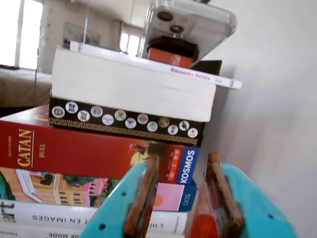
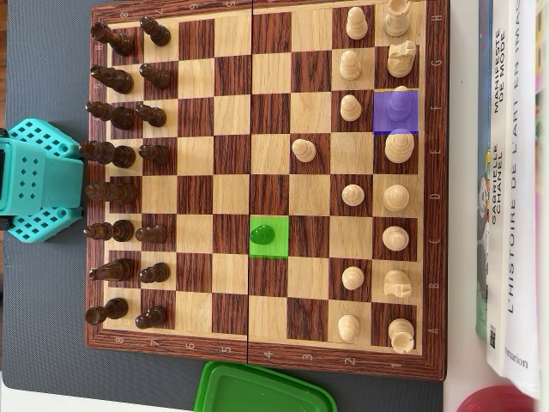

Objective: Play chess

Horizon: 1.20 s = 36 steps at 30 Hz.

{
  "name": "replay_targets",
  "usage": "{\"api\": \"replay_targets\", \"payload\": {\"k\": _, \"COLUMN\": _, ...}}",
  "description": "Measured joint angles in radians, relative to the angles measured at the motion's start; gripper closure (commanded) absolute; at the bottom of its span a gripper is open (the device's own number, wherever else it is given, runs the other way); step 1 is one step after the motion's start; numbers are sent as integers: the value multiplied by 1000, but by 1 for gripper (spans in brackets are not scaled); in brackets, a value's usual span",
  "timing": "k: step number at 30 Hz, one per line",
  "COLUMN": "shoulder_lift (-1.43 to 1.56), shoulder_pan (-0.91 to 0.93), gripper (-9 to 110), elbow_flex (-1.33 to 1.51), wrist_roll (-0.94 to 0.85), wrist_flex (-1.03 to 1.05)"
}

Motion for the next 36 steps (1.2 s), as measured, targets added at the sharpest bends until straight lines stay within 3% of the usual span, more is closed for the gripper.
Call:
{"api": "replay_targets", "payload": {"k": 12, "shoulder_lift": -367, "shoulder_pan": 12, "gripper": 86, "elbow_flex": -333, "wrist_roll": 152, "wrist_flex": 943}}
{"api": "replay_targets", "payload": {"k": 18, "shoulder_lift": -565, "shoulder_pan": 67, "gripper": 86, "elbow_flex": -549, "wrist_roll": 158, "wrist_flex": 1258}}
{"api": "replay_targets", "payload": {"k": 23, "shoulder_lift": -724, "shoulder_pan": 74, "gripper": 86, "elbow_flex": -678, "wrist_roll": 158, "wrist_flex": 1362}}
{"api": "replay_targets", "payload": {"k": 36, "shoulder_lift": -1045, "shoulder_pan": 74, "gripper": 86, "elbow_flex": -828, "wrist_roll": 158, "wrist_flex": 1376}}
